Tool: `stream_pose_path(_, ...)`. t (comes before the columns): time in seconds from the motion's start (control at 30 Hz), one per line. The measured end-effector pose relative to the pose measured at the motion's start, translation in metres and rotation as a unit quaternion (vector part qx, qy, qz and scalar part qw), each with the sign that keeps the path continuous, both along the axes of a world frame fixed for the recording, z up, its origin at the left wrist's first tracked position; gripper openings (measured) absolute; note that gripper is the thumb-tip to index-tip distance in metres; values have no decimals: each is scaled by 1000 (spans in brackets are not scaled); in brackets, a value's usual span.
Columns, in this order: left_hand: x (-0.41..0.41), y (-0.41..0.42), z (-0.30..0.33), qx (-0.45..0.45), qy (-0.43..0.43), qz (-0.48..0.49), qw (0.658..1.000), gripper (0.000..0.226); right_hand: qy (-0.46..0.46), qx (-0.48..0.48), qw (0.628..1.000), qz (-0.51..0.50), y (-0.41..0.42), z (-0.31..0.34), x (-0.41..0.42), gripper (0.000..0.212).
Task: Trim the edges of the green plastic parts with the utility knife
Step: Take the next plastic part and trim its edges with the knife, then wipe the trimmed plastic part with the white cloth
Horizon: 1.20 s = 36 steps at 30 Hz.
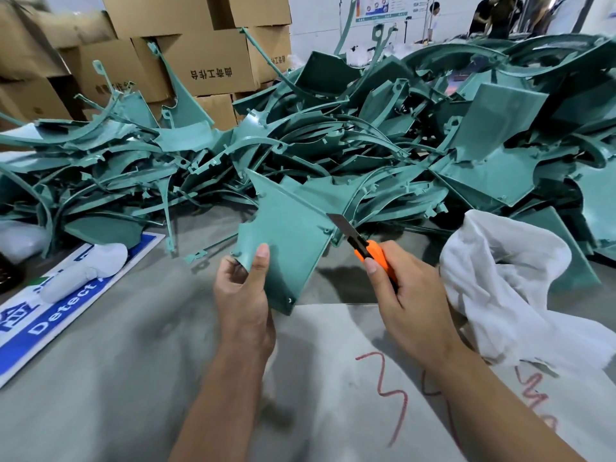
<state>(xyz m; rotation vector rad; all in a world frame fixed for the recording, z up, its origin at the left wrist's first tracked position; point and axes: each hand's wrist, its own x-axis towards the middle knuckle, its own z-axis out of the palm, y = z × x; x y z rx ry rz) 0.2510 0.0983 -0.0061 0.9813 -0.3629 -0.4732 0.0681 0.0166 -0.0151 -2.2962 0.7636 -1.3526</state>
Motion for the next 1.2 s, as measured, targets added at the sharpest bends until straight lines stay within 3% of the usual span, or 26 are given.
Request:
stream_pose_path(0.2,-8,-2,-3,-19,-1,-13,1000,35,42,2,998,-37,-5,-8,0,30)
stream_pose_path(0.43,-2,-2,-9,-28,-30,55,998,26,91,-26,996,-8,-4,-9,-1,25)
stream_pose_path(0.63,5,-4,-11,-30,10,105,994,16,162,-36,983,74,6,-6,0,18)
stream_pose_path(0.8,15,1,-8,-1,54,142,988,18,219,-17,959,176,8,-4,0,41)
stream_pose_path(0.87,20,4,-5,-16,81,142,986,16,202,-8,969,139,5,-6,0,41)
stream_pose_path(0.97,23,8,-1,-27,120,101,987,12,234,-35,971,-19,-7,-7,0,22)
stream_pose_path(1.07,23,15,1,-34,150,23,988,14,304,-14,948,-91,-13,-3,-2,45)
stream_pose_path(1.2,19,20,7,-86,181,-47,979,37,157,-21,958,-240,-23,15,-27,33)
